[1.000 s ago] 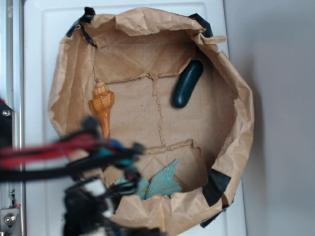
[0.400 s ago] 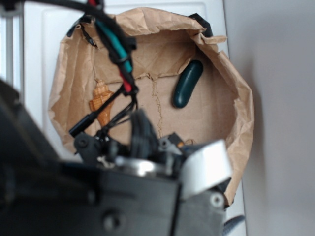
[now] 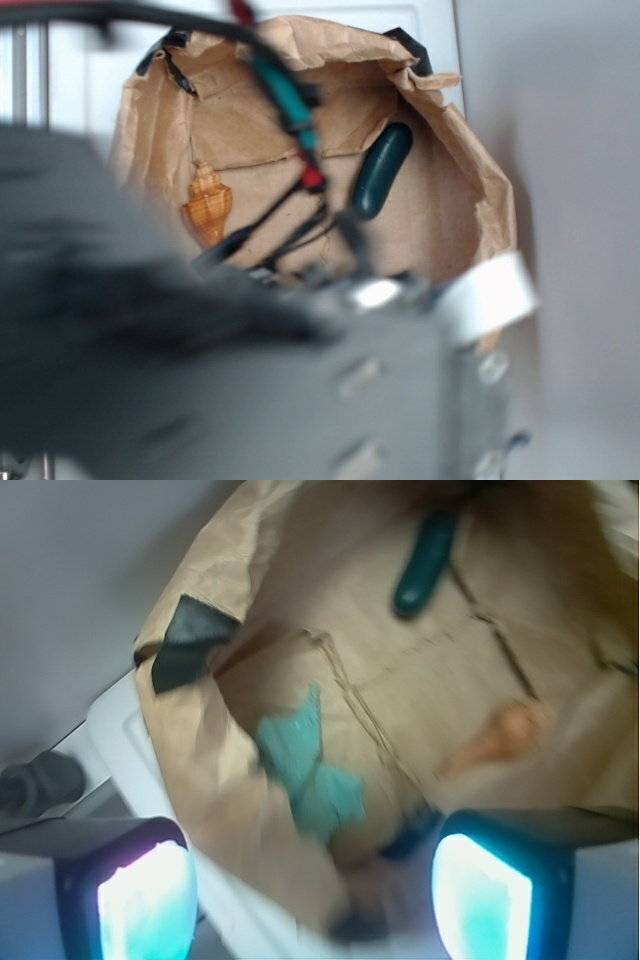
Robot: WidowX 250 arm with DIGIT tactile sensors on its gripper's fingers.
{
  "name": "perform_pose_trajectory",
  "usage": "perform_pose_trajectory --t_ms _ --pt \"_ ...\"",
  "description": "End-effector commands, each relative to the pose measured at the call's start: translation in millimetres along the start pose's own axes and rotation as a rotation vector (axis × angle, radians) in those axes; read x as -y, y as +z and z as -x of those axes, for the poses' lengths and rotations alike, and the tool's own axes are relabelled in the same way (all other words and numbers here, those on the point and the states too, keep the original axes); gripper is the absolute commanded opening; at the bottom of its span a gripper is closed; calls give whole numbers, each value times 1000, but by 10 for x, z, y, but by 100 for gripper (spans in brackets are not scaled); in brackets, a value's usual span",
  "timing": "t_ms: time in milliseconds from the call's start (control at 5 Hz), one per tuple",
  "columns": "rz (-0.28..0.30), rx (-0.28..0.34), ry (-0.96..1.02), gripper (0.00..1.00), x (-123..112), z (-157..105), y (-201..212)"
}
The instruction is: Grab the plastic pickle.
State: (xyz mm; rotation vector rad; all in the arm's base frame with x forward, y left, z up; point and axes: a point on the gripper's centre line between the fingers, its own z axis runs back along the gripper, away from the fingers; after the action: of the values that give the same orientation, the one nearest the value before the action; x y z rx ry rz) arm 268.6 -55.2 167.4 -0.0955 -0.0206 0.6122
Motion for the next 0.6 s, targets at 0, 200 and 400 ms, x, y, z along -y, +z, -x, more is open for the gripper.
perform_pose_trajectory --t_ms 0,200,400 --pt "83 50 -33 100 -160 -597 -283" --pt "94 19 -98 100 -363 -656 -228" --pt "102 29 -151 100 -509 -645 -222"
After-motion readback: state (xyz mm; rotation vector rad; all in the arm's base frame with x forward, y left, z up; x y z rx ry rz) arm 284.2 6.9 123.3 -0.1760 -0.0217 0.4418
